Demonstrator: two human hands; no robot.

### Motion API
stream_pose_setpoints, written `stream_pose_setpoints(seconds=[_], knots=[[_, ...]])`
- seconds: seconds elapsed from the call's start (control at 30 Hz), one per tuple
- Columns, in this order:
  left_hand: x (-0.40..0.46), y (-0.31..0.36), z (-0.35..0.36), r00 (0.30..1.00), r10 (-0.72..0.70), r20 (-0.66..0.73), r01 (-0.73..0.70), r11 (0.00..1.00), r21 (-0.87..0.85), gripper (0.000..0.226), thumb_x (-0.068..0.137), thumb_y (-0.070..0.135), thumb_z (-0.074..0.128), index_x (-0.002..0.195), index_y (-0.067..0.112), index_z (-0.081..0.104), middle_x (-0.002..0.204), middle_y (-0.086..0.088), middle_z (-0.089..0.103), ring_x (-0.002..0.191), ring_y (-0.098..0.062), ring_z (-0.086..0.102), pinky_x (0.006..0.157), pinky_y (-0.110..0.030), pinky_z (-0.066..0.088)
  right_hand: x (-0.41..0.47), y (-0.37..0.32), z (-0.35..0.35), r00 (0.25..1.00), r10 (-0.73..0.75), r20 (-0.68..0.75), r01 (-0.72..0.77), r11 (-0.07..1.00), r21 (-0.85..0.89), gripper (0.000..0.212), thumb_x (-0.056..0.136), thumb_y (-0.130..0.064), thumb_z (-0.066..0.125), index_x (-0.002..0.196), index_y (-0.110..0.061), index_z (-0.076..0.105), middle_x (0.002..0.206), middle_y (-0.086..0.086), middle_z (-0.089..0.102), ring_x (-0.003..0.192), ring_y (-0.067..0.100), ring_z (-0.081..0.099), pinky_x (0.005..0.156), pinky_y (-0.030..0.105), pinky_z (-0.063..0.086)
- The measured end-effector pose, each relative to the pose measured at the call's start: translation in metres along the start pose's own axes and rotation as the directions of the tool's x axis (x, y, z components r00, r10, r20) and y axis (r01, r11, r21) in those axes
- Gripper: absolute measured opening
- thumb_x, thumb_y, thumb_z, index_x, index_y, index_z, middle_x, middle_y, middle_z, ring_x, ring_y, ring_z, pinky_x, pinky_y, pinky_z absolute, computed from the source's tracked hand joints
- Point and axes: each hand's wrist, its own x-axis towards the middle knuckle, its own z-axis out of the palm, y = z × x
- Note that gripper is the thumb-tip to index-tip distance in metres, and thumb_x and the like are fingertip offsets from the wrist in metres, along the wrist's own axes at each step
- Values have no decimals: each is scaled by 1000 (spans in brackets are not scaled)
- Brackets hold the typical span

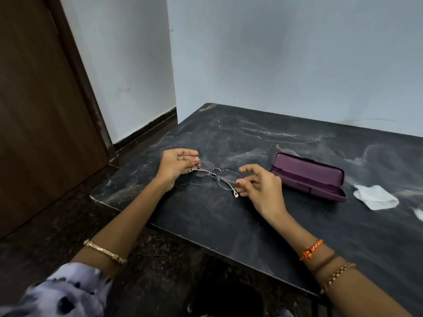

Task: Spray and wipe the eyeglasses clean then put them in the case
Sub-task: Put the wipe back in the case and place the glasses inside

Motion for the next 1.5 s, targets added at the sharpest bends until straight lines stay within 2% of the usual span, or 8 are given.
stream_pose_setpoints(seconds=[0.3,0.63,0.77,0.9,1.07,1.2,1.33,1.5], knots=[[-2,-16,0,994,110,-19,-103,972,211,15,81,-4,58,95,-2,63,67,-4,66,57,-1,65,62,-15,54,-5,11,1,988,-140,62,151,955,-255,38,88,9,45,119,-11,54,80,16,69,70,23,69,69,17,54],[-7,-14,2,969,238,59,-242,886,397,22,80,1,62,102,7,60,69,3,63,71,-20,61,62,-9,48,-9,9,-2,963,-243,115,268,890,-369,39,86,1,53,123,-10,50,77,1,68,72,19,67,78,41,55],[-7,-13,1,961,274,35,-262,863,432,22,81,5,62,103,3,61,73,0,63,64,2,61,63,-4,47,-12,2,-3,941,-339,12,318,869,-379,44,86,-8,56,128,-12,43,75,-5,60,67,18,65,67,37,55],[-13,-10,3,924,382,6,-340,816,467,28,81,11,63,108,7,59,95,-3,64,86,-2,60,78,-19,48,-13,-1,-4,756,-615,-224,430,724,-539,42,83,-16,56,122,-17,39,80,-1,68,61,9,62,53,19,45],[-24,-5,7,830,555,49,-489,682,544,38,81,29,58,111,6,57,109,-11,64,103,-19,56,88,-33,45,-6,6,-13,553,-801,-229,459,523,-719,42,80,-17,56,119,-11,42,110,4,55,93,14,49,79,31,37],[-36,4,23,806,585,97,-559,695,452,45,80,39,49,110,7,57,109,-4,61,102,-11,54,87,-12,42,-6,7,-30,482,-852,-203,355,402,-844,38,79,-23,54,116,-20,46,115,-3,44,103,15,44,88,43,30],[-46,22,71,859,512,8,-498,831,249,29,84,27,56,108,10,59,106,0,59,92,3,57,78,-8,47,-12,12,-71,564,-800,-206,278,419,-864,35,79,-21,53,114,-21,48,117,-2,43,103,17,44,86,41,33],[-51,42,138,946,318,57,-323,937,134,19,87,16,55,104,9,60,100,-3,63,92,-10,58,70,-5,45,-32,28,-124,778,-503,-377,111,699,-706,34,80,-17,50,113,-9,52,118,14,49,100,28,54,71,39,53]])
